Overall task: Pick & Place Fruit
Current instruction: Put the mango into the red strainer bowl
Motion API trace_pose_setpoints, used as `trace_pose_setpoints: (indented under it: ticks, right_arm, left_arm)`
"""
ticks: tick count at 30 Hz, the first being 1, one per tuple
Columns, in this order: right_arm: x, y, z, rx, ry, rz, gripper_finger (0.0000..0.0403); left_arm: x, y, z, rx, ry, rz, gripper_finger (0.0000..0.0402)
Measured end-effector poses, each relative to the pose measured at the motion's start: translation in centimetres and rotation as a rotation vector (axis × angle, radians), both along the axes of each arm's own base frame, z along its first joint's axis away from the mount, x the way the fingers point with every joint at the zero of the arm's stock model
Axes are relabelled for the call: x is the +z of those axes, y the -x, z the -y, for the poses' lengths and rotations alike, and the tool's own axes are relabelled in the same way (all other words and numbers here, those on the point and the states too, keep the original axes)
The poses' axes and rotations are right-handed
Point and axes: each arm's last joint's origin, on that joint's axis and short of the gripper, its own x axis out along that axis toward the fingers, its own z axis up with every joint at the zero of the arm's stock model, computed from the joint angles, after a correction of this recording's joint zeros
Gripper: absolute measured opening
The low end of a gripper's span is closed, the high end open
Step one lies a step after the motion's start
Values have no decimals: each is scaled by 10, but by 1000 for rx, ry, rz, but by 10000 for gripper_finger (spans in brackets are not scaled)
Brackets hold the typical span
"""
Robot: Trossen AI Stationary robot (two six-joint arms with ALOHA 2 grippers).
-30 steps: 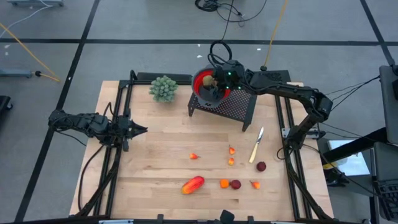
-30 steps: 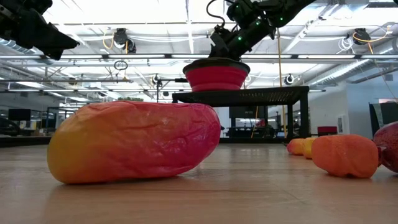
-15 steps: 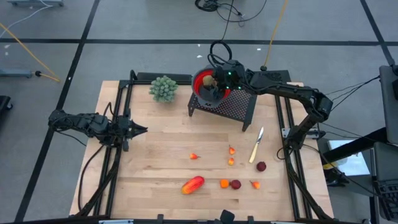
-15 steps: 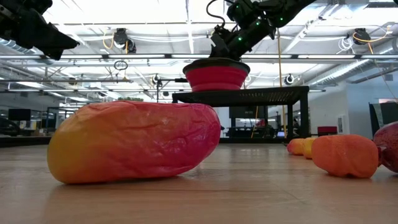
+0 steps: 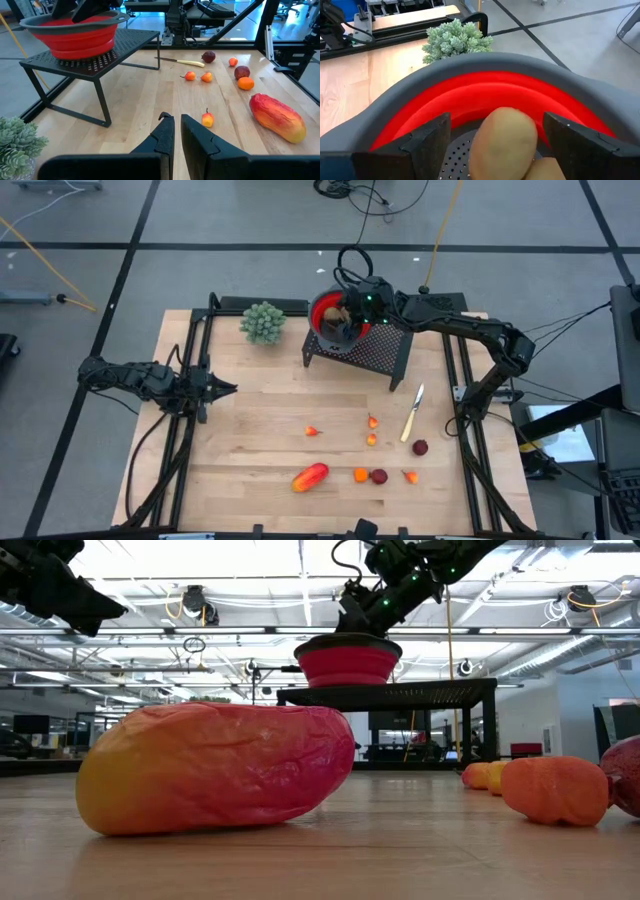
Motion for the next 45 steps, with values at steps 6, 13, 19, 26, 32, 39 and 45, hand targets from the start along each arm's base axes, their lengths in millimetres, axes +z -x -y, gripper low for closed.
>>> trace_pose_setpoints:
  ticks: [6, 13, 19, 26, 32, 39, 45]
  right_arm:
    - [22, 1, -19, 45, 52, 71, 276]
    - [41, 6, -50, 41, 99, 80, 180]
    - [52, 9, -74, 65, 101, 96, 89]
    - [63, 16, -92, 96, 72, 124, 5]
    - [73, 22, -113, 136, 32, 166, 6]
    - [71, 42, -141, 195, -15, 228, 2]
    - [56, 71, -159, 234, -49, 356, 1]
  left_arm:
    - [0, 0, 0, 0, 0, 0, 31]
    - [0, 0, 0, 0, 2, 0, 31]
    - [3, -1, 0, 0, 14, 34, 31]
    - [8, -2, 0, -1, 24, 86, 31]
    - [8, -2, 0, -1, 24, 88, 31]
    - [10, -2, 1, -1, 30, 107, 31]
    - [16, -3, 1, -2, 41, 164, 31]
